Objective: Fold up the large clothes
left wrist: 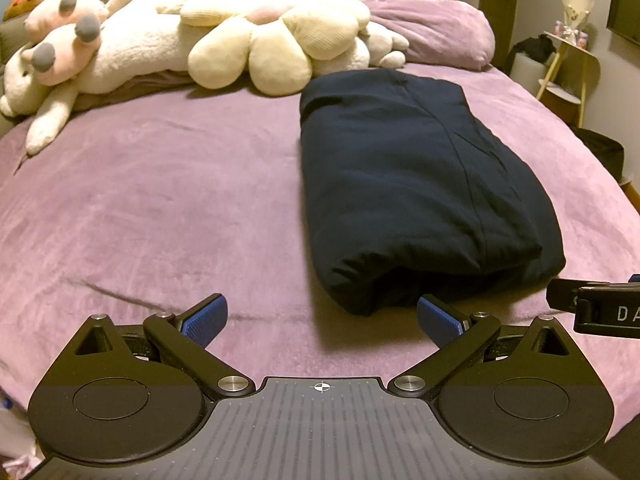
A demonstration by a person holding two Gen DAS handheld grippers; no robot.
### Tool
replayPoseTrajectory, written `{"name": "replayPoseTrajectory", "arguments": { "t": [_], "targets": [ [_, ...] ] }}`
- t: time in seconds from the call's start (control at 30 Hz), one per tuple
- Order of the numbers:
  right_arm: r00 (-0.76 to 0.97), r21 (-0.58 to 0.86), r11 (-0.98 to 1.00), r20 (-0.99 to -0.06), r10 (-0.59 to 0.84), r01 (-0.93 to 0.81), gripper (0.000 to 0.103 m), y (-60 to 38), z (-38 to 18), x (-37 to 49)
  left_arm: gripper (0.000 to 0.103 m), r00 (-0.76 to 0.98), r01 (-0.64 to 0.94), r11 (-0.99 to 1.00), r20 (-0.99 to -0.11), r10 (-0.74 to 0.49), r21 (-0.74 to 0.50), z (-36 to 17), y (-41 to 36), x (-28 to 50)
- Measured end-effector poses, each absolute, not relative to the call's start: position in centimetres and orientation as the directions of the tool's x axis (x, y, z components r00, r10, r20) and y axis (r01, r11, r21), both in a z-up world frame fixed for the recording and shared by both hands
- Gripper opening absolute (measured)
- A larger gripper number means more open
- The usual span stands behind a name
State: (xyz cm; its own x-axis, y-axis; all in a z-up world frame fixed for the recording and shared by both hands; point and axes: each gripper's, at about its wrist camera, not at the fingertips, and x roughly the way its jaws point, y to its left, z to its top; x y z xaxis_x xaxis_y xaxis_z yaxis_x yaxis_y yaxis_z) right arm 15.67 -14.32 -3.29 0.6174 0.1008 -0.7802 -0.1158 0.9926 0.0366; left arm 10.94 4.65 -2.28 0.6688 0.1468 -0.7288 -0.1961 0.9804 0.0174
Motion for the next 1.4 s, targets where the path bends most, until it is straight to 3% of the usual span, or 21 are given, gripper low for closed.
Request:
{"name": "replayPoseTrajectory", "arguments": {
  "t": [1.4],
  "targets": [
    [0.623, 0.047, 0.994, -0.776, 0.098, -0.097, 0.102, -15.09, -3.15, 15.4, 0.103, 0.661, -0.176, 0.984, -0.736, 0.144, 0.035, -2.35, 4.14, 11.3]
  ]
}}
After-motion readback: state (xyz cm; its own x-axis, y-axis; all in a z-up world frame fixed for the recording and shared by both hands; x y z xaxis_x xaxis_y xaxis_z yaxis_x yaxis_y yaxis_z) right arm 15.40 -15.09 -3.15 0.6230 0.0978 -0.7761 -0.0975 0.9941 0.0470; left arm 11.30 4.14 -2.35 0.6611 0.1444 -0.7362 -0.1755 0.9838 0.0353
